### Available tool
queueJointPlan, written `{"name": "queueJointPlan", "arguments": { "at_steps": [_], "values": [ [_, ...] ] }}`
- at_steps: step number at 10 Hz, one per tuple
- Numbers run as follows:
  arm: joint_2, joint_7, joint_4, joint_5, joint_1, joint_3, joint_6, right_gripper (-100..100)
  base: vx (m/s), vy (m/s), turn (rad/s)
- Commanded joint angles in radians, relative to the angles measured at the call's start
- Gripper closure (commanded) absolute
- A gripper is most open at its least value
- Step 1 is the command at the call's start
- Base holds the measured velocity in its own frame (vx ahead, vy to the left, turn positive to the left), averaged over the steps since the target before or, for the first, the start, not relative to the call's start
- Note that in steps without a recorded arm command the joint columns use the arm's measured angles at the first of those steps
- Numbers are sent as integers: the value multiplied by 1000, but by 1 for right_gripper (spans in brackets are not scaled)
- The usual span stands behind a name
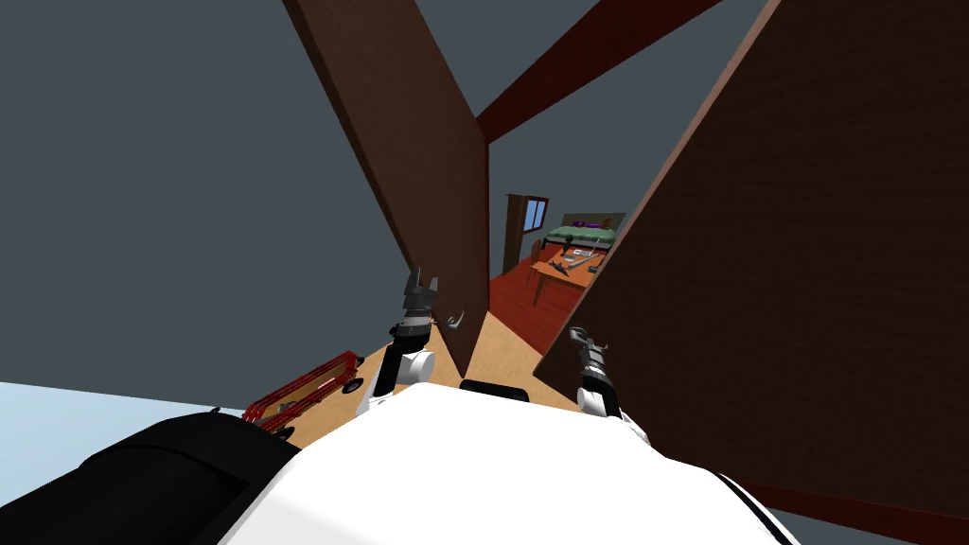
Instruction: Pull the door open
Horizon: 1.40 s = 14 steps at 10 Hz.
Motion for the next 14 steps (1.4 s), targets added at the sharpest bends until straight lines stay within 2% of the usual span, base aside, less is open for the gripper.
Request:
{"name": "queueJointPlan", "arguments": {
  "at_steps": [1, 5, 6, 7, 10, 11, 12, 14],
  "values": [
    [0, 0, 0, 0, 0, 0, 0, 100, 33, -3, -16],
    [-21, -51, -12, 30, 16, 39, -12, 100, -195, -8, 104],
    [-21, -51, -12, 30, 16, 39, -12, 100, -179, 4, 26],
    [-31, -76, -17, 47, 23, 60, -18, 100, -209, 3, 126],
    [-45, -112, -25, 70, 34, 91, -27, 100, -209, -30, 116],
    [-48, -119, -26, 75, 36, 96, -29, 100, -223, -29, 87],
    [-49, -115, -10, 71, 26, 91, -31, 100, -101, -7, 20],
    [-52, -130, -9, 80, 31, 105, -38, 100, -190, -20, 120]
  ]
}}
